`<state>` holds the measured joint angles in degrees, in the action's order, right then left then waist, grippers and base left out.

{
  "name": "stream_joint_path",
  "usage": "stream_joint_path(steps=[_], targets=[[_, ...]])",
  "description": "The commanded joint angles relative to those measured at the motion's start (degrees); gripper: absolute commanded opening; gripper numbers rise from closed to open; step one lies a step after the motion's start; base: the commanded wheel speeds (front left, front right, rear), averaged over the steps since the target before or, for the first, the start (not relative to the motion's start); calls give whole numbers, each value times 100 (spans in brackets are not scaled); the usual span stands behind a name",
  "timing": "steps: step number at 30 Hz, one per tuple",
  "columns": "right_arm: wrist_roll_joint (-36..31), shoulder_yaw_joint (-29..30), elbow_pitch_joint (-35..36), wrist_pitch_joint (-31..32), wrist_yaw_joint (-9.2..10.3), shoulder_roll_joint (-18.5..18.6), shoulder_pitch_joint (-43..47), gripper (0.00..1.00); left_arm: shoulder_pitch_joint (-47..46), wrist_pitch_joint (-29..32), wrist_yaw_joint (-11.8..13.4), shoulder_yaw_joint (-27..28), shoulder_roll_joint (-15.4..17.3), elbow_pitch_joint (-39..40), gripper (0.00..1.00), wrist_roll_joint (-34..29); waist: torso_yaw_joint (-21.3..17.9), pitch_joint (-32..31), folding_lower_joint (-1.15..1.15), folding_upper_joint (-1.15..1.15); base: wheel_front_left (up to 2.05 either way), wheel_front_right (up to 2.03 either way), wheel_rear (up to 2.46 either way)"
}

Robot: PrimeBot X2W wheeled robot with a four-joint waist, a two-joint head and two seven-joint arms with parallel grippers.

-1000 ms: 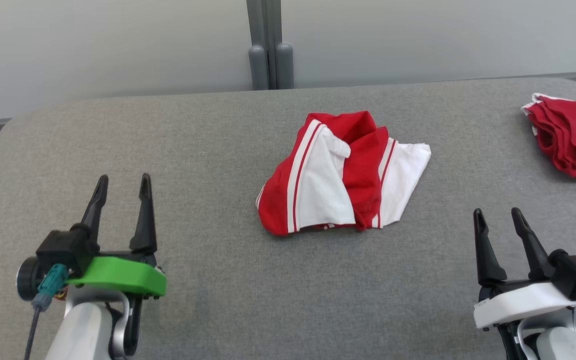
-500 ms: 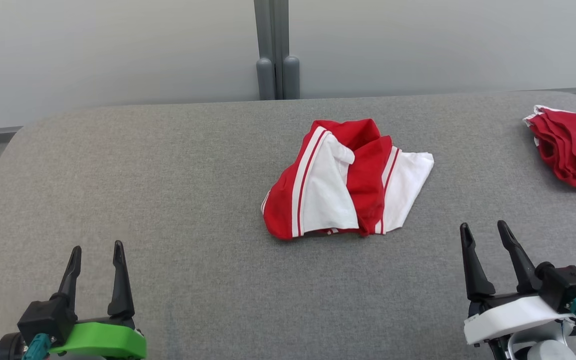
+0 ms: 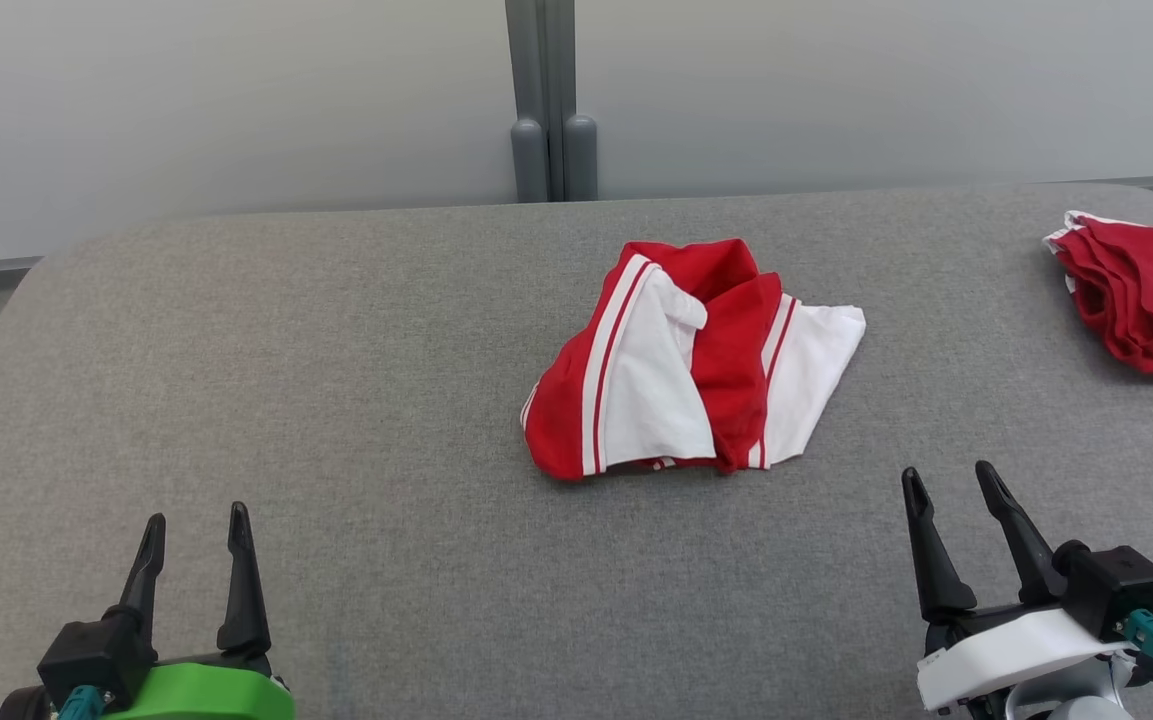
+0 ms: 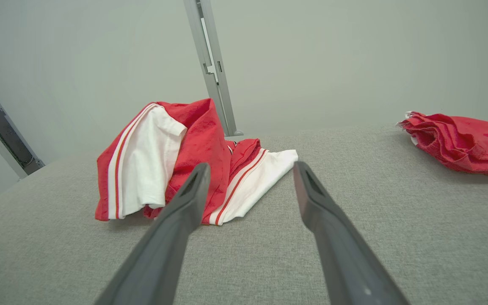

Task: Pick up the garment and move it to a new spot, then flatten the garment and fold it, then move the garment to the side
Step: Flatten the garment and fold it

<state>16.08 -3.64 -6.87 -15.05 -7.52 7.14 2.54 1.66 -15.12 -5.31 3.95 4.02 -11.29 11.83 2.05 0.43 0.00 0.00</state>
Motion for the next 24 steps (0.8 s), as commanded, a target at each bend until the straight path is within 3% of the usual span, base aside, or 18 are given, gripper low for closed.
stream_joint_path(steps=[1, 24], targets=[[25, 1, -7, -17, 7, 28, 35, 100, -42, -1, -29, 51, -21, -9, 100, -33, -2, 7, 0, 0, 0, 0, 0], [23, -5, -84, -17, 7, 1, -22, 100, -151, -1, -161, 138, -106, -67, 100, -227, -49, 17, 0, 0, 0, 0, 0]])
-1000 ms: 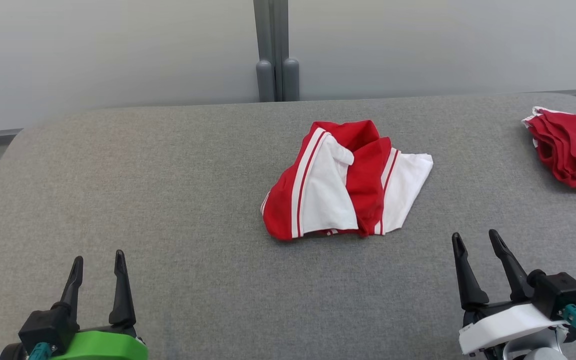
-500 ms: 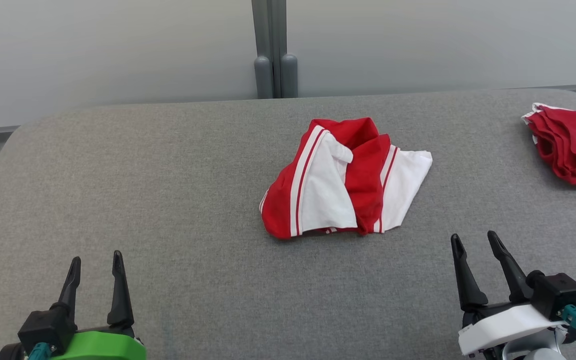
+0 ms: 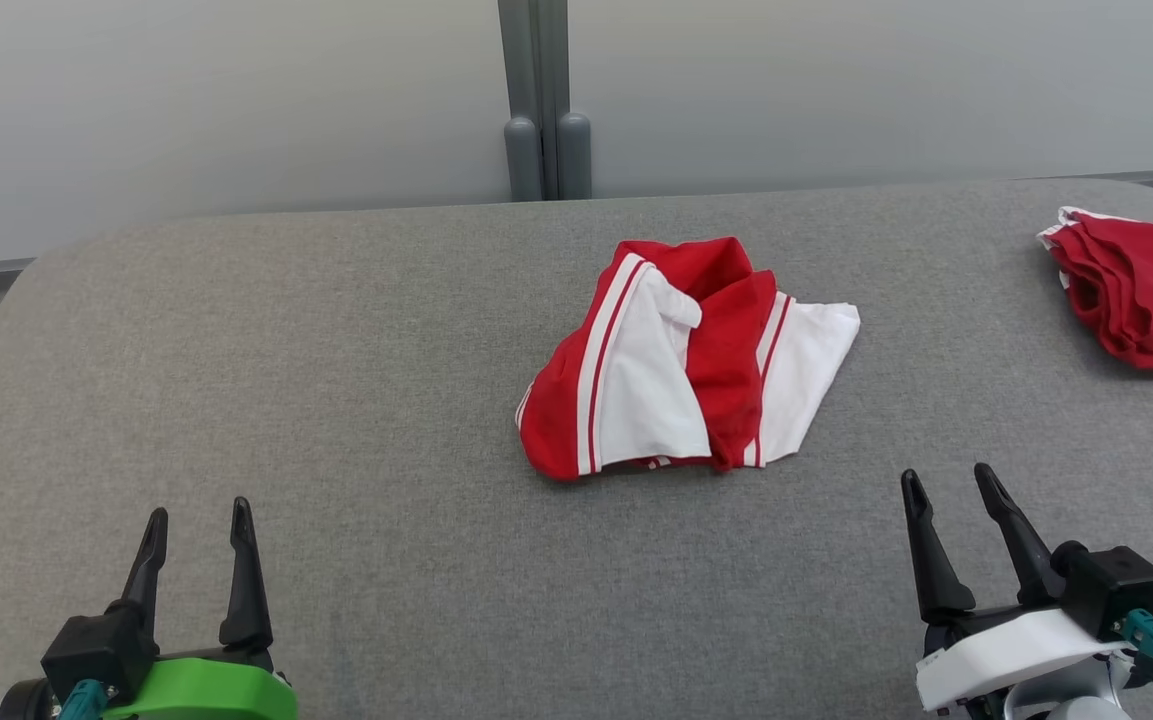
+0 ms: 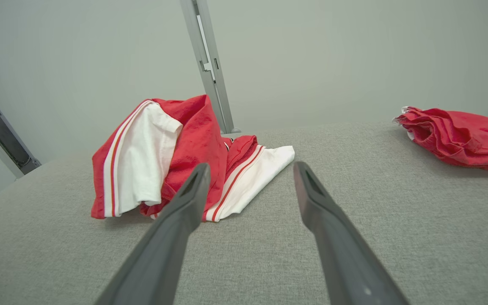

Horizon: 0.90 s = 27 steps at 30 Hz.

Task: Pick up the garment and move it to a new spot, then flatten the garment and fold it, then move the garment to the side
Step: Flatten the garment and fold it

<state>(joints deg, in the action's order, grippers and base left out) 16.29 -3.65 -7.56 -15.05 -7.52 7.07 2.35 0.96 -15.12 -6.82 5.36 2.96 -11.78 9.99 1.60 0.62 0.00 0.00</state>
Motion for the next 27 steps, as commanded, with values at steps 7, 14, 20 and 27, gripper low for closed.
stream_joint_path(steps=[7, 14, 20, 27], targets=[[28, -11, -23, -17, 7, 17, 5, 100, -93, -1, -20, -86, -3, 10, 100, -38, -40, -5, 0, 0, 0, 0, 0], [29, -16, -18, -17, 7, 13, -50, 100, -358, -1, -62, -963, -1, -48, 100, -76, -86, 80, 0, 0, 0, 0, 0], [58, -80, -17, -17, 7, 30, -192, 100, -927, 0, -70, -2102, 3, -304, 100, 23, -270, 283, 0, 0, 0, 0, 0], [81, -104, 16, -17, 7, -26, -405, 100, -1713, 0, -68, -3197, 9, -810, 100, 102, -732, 697, 0, 0, 0, 0, 0]])
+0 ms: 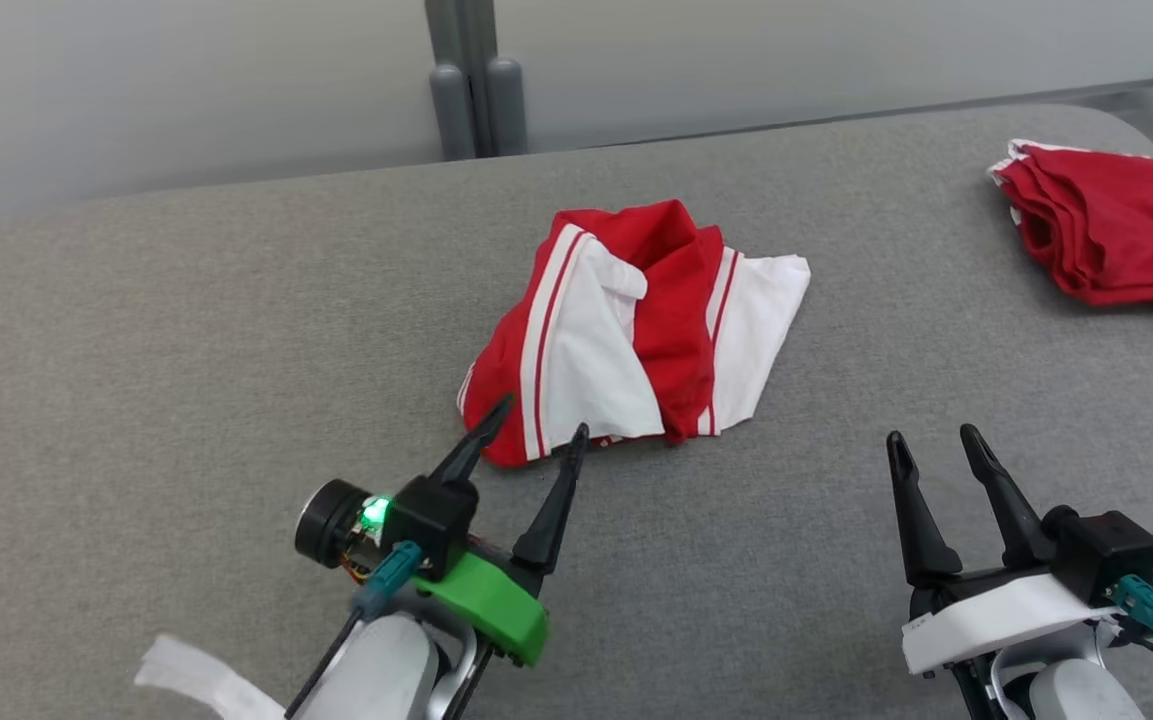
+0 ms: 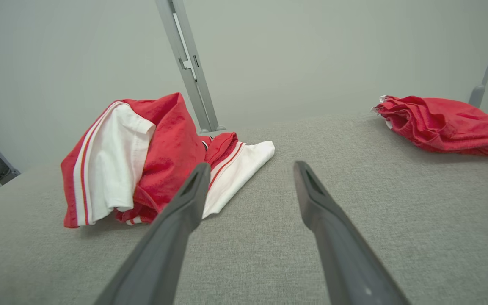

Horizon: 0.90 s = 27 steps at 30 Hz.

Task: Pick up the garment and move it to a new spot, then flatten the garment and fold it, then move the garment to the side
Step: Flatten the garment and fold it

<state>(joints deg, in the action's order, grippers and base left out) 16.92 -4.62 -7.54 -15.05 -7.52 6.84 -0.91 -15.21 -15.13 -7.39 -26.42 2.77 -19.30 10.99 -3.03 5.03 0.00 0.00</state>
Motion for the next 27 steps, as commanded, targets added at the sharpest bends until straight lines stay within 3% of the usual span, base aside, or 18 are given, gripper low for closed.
stream_joint_path(steps=[1, 11, 21, 22, 24, 27], targets=[[18, -1, 17, -17, 7, -7, -104, 100, -196, 0, -11, -100, 26, -152, 100, -1, -330, 307, 0, 0, 0, 0, 0], [55, 64, 63, -17, 7, -101, -344, 100, -1073, 1, 47, -641, 30, -1117, 100, 169, -928, 722, 0, 0, 0, 0, 0], [84, 100, 86, -17, 7, -206, -460, 100, -1637, 1, 609, -857, 32, -2368, 100, -4, -1186, 980, 0, 0, 0, 0, 0], [86, 105, 85, -17, 7, -213, -473, 100, -1675, 1, 633, -838, 32, -2460, 75, 34, -1187, 986, 0, 0, 0, 0, 0], [81, 128, 87, -17, 7, -219, -504, 100, -1745, 0, 664, -817, 29, -2571, 0, 89, -1179, 995, 0, 0, 0, 0, 0], [42, 143, 111, -17, 7, -228, -521, 100, -1802, 1, 679, -801, 29, -2606, 0, 200, -1130, 989, 0, 0, 0, 0, 0]])
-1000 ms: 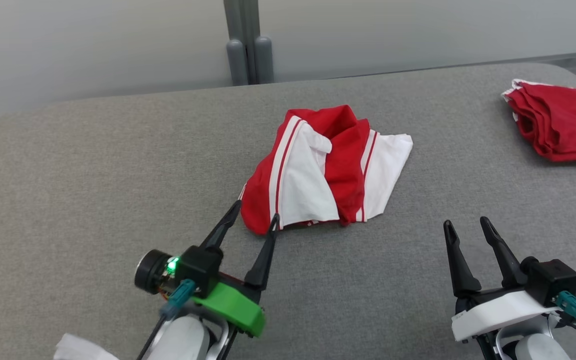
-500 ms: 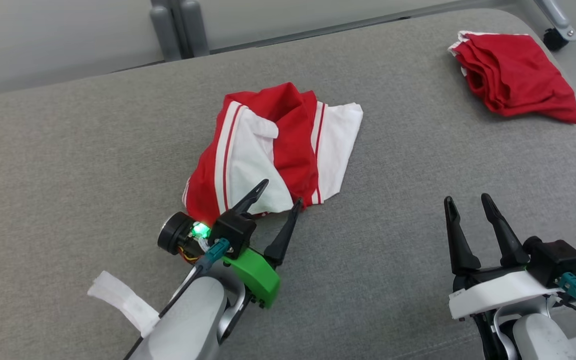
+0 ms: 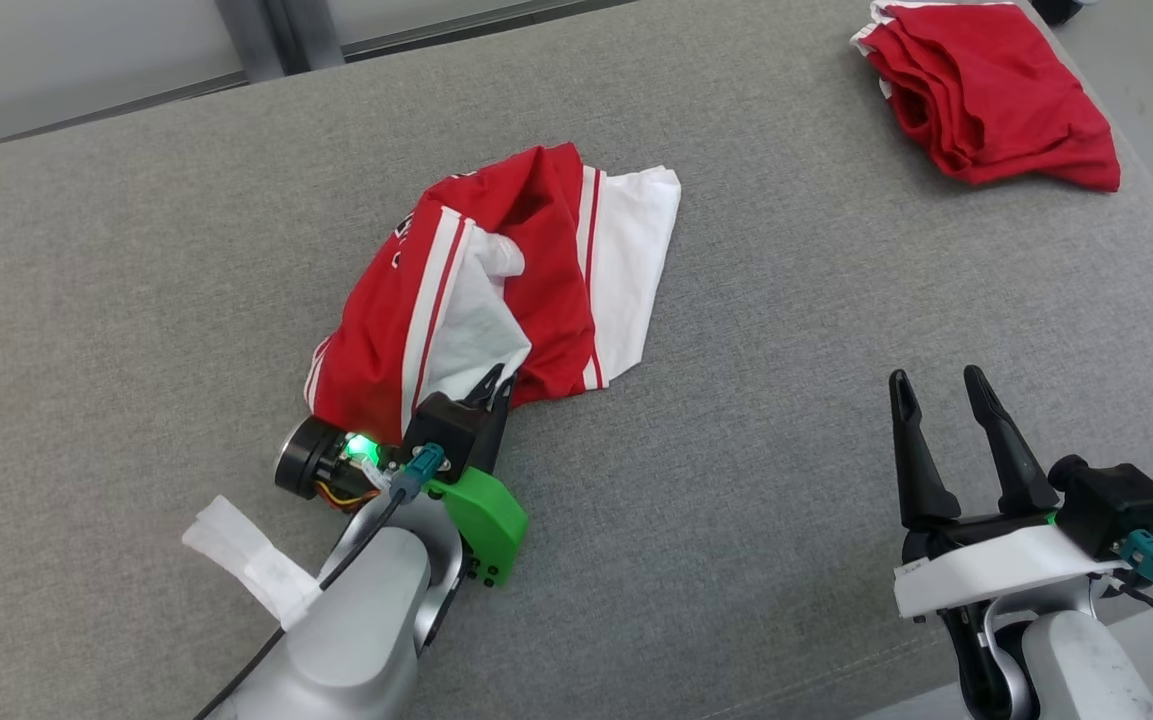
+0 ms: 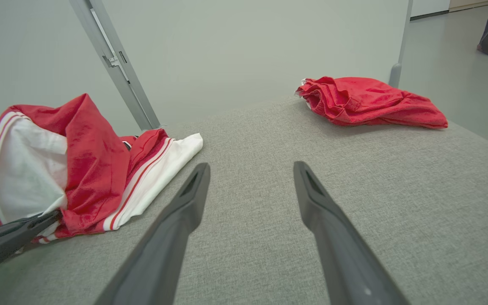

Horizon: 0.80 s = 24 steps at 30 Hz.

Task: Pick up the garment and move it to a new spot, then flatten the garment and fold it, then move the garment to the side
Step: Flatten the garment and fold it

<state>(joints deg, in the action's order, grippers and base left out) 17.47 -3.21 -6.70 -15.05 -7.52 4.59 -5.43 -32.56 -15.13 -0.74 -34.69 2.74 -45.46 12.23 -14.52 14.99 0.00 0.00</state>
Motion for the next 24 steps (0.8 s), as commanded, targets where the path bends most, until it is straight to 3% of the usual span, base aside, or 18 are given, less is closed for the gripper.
stream_joint_path(steps=[1, 7, 14, 24], targets=[[-22, 17, 34, -17, 7, 0, -57, 100, -73, 0, -14, 31, 30, 94, 0, 109, 45, -16, 0, 0, 0, 0, 0], [-45, 83, 14, -17, 7, 24, 85, 100, 75, 0, -82, 71, 34, 728, 0, 389, 325, -132, 0, 0, 0, 0, 0], [-79, 139, -5, -17, 7, 95, 194, 100, 299, 0, -85, 374, 63, 1436, 0, 344, 937, -393, 0, 0, 0, 0, 0], [-70, 53, -109, -17, 7, 123, 409, 100, 1629, 1, -76, 855, 493, 2243, 0, 348, 1492, -756, 0, 0, 0, 0, 0]])
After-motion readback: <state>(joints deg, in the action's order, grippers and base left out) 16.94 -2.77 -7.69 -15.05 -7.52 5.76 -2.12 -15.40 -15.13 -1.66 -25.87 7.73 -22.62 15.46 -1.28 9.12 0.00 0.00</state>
